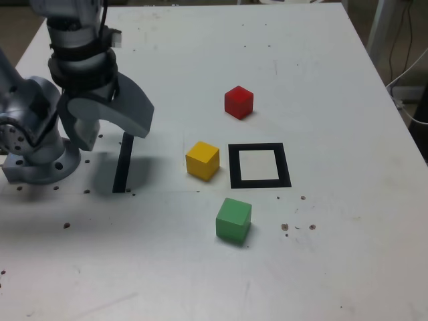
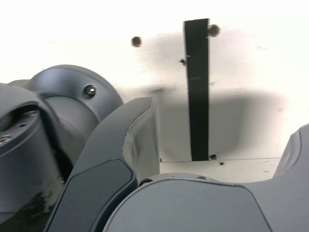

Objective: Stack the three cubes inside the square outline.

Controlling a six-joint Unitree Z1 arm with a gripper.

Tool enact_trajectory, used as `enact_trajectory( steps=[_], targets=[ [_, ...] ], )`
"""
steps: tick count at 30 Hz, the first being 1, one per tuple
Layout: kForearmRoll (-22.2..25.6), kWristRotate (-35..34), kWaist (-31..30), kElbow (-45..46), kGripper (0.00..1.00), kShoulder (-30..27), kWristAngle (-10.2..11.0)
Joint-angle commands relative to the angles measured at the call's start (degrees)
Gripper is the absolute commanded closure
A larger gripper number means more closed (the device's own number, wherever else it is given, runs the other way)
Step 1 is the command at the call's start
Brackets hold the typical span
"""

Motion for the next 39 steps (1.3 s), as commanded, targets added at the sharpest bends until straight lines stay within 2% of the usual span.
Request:
enact_trajectory(
  steps=[1,20,30,39],
  targets=[
    [0.85,-0.4,0.03,-0.16,0.06,-0.03,0.11],
    [1.78,0.39,0.08,-2.57,0.03,0.63,0.27],
    [2.1,13.99,7.66,-8.58,0.03,2.97,1.36],
    [2.41,34.02,13.28,-18.82,0.04,8.14,4.19]
  ],
)
